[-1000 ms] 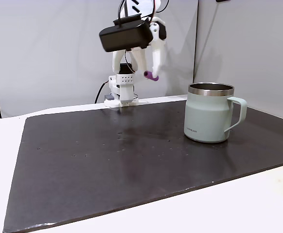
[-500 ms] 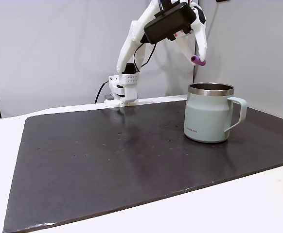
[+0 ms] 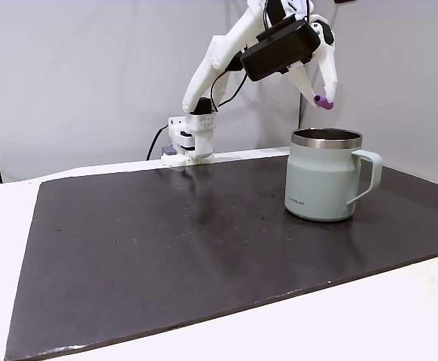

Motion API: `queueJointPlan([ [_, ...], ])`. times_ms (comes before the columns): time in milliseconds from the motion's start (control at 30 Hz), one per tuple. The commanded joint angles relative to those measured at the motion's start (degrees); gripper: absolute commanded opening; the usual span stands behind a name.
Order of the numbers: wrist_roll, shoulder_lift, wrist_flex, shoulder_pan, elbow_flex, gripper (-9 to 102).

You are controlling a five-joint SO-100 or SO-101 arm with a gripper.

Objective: Grasp a pengrip and put it in the cup.

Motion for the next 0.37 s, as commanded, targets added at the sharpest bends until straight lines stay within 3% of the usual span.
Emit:
queueJointPlan([
  [0,0.7,0.9,0.3,0.9,-3.7,33],
  [67,1.1,0.9,0.3,1.1,-4.1,37],
  [333,1.1,0.9,0.4,1.6,-3.9,38],
])
